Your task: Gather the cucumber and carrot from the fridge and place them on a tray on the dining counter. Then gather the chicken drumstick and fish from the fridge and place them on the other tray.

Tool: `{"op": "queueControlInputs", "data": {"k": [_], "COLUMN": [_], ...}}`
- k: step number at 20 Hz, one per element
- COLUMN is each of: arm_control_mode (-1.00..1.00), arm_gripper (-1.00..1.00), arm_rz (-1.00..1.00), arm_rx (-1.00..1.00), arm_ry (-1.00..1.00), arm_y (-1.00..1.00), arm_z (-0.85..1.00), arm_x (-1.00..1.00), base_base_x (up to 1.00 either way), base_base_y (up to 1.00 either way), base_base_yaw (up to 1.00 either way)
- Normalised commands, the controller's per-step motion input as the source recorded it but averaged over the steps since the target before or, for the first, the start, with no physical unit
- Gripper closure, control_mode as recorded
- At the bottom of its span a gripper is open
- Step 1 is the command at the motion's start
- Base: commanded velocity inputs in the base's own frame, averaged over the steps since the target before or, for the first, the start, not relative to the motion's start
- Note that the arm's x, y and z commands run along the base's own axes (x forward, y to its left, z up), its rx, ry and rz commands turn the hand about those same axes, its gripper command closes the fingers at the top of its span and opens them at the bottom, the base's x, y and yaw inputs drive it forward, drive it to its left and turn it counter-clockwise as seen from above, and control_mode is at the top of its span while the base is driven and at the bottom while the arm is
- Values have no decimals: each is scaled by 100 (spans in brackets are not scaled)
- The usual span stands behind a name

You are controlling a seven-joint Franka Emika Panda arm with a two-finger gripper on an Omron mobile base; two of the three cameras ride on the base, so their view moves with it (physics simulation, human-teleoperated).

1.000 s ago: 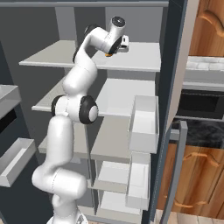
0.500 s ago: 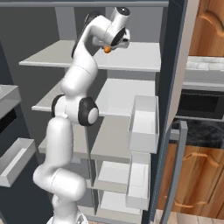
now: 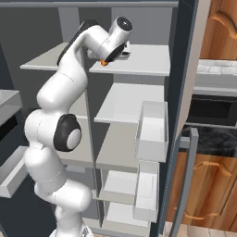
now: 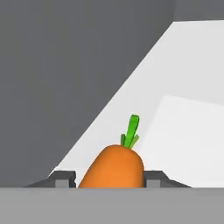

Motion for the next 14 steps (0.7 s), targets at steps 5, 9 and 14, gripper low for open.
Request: {"op": "queueControlInputs", "data": {"k": [5, 9, 14], "arm_control_mode": [-100, -100, -100], "arm_gripper": [100, 100, 100], "arm_rz": [-6, -5, -4], "arm_rx": [0, 0, 0], "arm_ry": [-16, -9, -2], "arm_y": [39, 34, 19], "arm_z": [-1, 7, 13], "arm_x": [-100, -100, -100], "base_base_x": [0, 0, 0], "base_base_y": [0, 0, 0], "base_base_yaw": [0, 0, 0]}}
